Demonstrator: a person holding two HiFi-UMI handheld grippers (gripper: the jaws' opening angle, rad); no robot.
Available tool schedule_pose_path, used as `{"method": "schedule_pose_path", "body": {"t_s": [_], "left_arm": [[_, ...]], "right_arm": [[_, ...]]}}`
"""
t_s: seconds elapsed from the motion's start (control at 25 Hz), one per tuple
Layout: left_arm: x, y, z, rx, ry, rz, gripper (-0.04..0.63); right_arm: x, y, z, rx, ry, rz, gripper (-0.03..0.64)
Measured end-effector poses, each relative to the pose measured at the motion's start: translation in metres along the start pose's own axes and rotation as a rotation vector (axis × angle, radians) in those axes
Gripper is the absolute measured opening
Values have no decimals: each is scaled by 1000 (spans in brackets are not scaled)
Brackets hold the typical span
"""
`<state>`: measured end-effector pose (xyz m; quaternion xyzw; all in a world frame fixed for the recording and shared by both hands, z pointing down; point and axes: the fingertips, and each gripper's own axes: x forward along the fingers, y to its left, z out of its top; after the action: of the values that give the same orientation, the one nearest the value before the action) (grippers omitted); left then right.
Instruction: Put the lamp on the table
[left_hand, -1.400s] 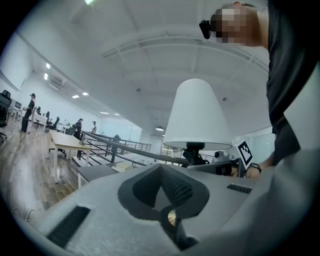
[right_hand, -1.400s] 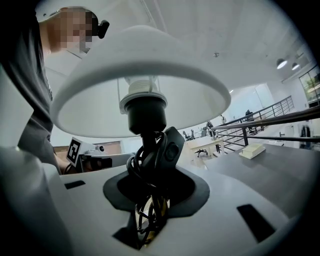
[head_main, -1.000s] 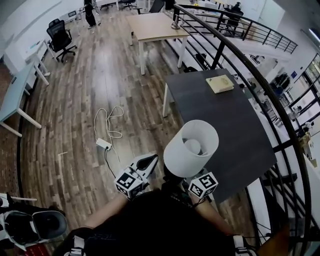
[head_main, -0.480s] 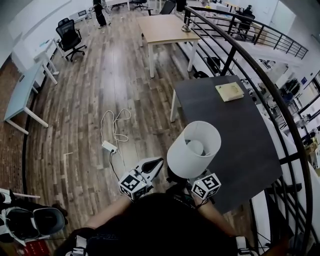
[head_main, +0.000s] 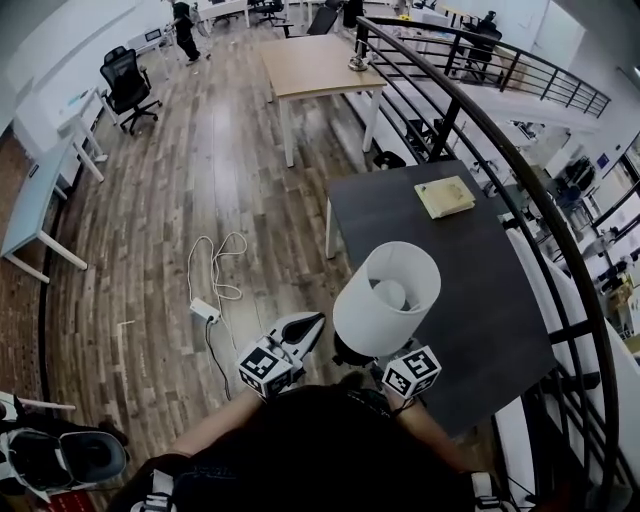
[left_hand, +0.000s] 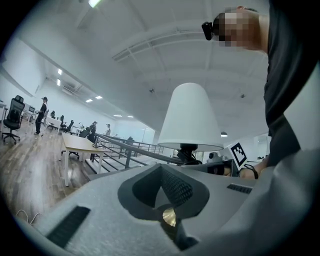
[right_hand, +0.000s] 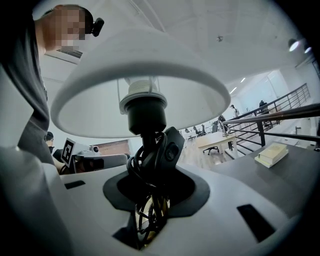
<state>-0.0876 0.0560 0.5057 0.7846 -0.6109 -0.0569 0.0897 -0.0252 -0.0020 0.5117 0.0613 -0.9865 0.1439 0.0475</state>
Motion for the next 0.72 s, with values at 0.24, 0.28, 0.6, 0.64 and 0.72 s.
{"method": "schedule_pose_path", "body": {"t_s": [0.24, 0.28, 0.6, 0.64, 0.72], "left_arm": [[76, 2, 14, 23, 1, -40, 9], [91, 0, 13, 31, 1, -52, 9], [176, -15, 10, 45, 20, -137, 9], [185, -16, 8, 42, 27, -149, 9], [201, -18, 5, 40, 37, -178, 9]], "right_arm": [[-15, -66, 32, -9, -39, -42, 104], [-19, -78, 34, -11, -47, -51, 104], [-52, -151, 47, 8, -98, -145, 104], [-55, -157, 46, 16, -101, -158, 104], [-59, -170, 46, 28, -104, -182, 104]]}}
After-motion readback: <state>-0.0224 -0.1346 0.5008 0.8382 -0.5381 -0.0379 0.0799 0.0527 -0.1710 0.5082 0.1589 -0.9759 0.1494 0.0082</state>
